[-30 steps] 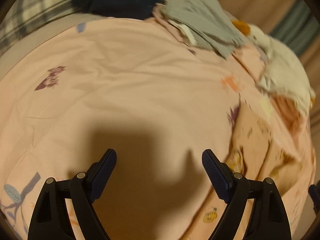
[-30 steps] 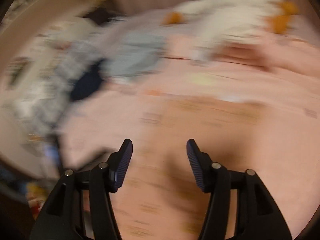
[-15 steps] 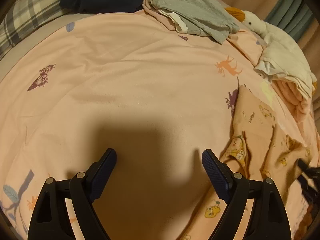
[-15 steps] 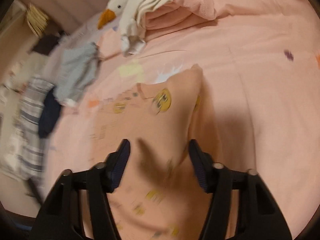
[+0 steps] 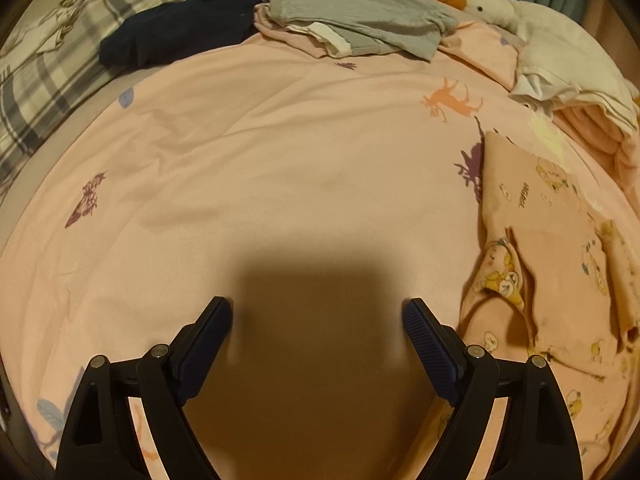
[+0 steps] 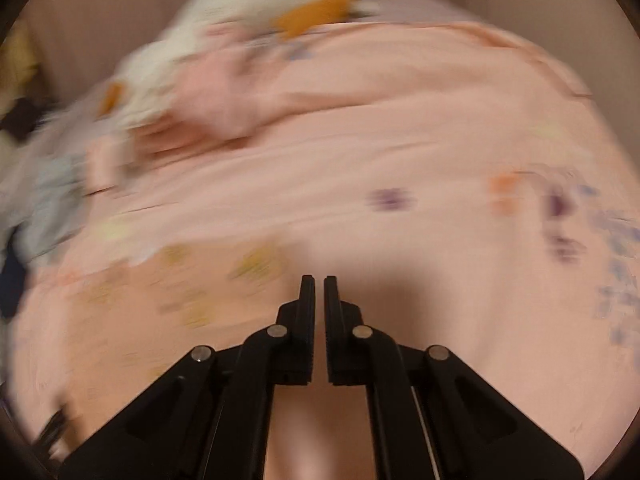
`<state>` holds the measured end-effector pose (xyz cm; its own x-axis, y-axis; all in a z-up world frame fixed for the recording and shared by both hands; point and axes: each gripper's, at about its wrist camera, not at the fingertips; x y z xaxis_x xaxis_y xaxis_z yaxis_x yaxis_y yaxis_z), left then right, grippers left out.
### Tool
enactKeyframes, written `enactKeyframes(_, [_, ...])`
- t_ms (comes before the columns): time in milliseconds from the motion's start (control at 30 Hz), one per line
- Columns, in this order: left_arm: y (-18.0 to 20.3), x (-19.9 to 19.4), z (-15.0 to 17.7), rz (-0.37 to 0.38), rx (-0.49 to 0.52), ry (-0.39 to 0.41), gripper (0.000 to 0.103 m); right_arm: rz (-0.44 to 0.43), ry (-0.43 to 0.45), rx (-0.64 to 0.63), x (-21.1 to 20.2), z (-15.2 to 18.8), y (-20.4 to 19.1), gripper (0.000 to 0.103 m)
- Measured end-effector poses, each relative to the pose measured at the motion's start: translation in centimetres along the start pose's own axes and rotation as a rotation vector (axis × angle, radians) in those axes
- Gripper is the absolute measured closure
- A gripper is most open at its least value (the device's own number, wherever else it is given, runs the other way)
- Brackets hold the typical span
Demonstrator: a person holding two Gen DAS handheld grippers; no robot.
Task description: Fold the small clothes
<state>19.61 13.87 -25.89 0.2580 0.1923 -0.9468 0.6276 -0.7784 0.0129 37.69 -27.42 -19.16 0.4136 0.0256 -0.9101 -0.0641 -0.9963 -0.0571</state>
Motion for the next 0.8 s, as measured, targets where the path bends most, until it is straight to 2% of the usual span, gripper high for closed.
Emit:
enactKeyframes(33, [0.0, 0.0, 0.0, -0.002, 0.004, 0.002, 0.015, 0.027, 0.0, 0.007, 0.1, -0.2, 1.0, 0.093])
enactKeyframes(67, [0.0, 0.1, 0.0, -0.002, 0.004, 0.003, 0.015, 0.017, -0.014, 0.021, 0.0, -0.3, 2.1, 0.092])
enactKeyframes(100, [0.0, 0.1, 0.0, 0.0, 0.001, 0.007, 0.015, -0.036, -0.036, 0.051, -0.5, -0.1, 3.5, 0.09])
enactKeyframes(133, [0.1, 0.1, 0.0, -0.001, -0.001, 0.01, 0.015, -0.087, -0.049, 0.067, -1.1, 0.2, 4.0, 0.077])
enactKeyframes(167, [0.2, 0.1, 0.1, -0.005, 0.0, 0.011, 0.015, -0.15, -0.073, 0.058, -2.0, 0.8, 4.4, 0.055])
enactKeyframes(200, [0.3, 0.1, 0.2, -0.01, 0.003, 0.013, 0.015, -0.171, -0.083, 0.02, -3.2, 1.7, 4.3, 0.05])
enactKeyframes(333, [0.4, 0.1, 0.3, -0.013, 0.014, 0.011, 0.015, -0.047, -0.036, -0.219, -7.5, 7.5, 0.5, 0.043])
enactKeyframes(433, [0.4, 0.0, 0.4, -0.009, 0.013, 0.003, 0.015, -0.081, -0.1, -0.341, -8.1, 12.2, -2.5, 0.039])
enactKeyframes(467, [0.4, 0.0, 0.5, -0.009, 0.013, 0.002, 0.015, -0.075, -0.114, -0.362, -7.4, 13.3, -3.4, 0.041])
enactKeyframes(500, [0.4, -0.1, 0.6, -0.009, 0.013, 0.002, 0.015, -0.038, -0.118, -0.378, -6.5, 14.1, -4.2, 0.041])
enactKeyframes(533, [0.4, -0.1, 0.7, -0.009, 0.013, 0.001, 0.015, 0.025, -0.121, -0.398, -5.2, 14.8, -5.0, 0.046])
enactKeyframes(567, [0.4, -0.2, 0.8, -0.009, 0.015, 0.0, 0.015, 0.09, -0.114, -0.424, -3.8, 15.3, -5.7, 0.076])
enactKeyframes(600, [0.5, -0.2, 0.9, -0.008, 0.02, -0.002, 0.015, 0.155, -0.102, -0.441, -2.6, 15.4, -5.9, 0.098])
enactKeyframes(633, [0.5, -0.3, 1.0, -0.006, 0.024, -0.004, 0.015, 0.216, -0.088, -0.4, -1.5, 15.2, -5.2, 0.098])
enactKeyframes(667, [0.5, -0.3, 1.0, -0.004, 0.027, -0.006, 0.015, 0.23, -0.071, -0.347, -1.4, 14.7, -4.3, 0.098])
enactKeyframes(733, [0.4, -0.2, 0.9, 0.0, 0.023, -0.011, 0.015, 0.198, -0.081, -0.276, -1.4, 13.8, -2.1, 0.099])
enactKeyframes(800, [0.4, -0.1, 0.8, -0.003, 0.012, -0.012, 0.015, 0.214, -0.095, -0.254, -1.6, 13.3, -0.3, 0.102])
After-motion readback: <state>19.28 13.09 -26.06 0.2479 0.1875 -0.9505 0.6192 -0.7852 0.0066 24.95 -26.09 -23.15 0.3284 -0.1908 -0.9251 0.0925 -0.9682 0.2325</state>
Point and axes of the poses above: each gripper's, at about its wrist camera, not at the fingertips, and x roughly the way its jaws point, y to its right, z to its underside, and after that the axes turned 9 degrees about -y, right-handed
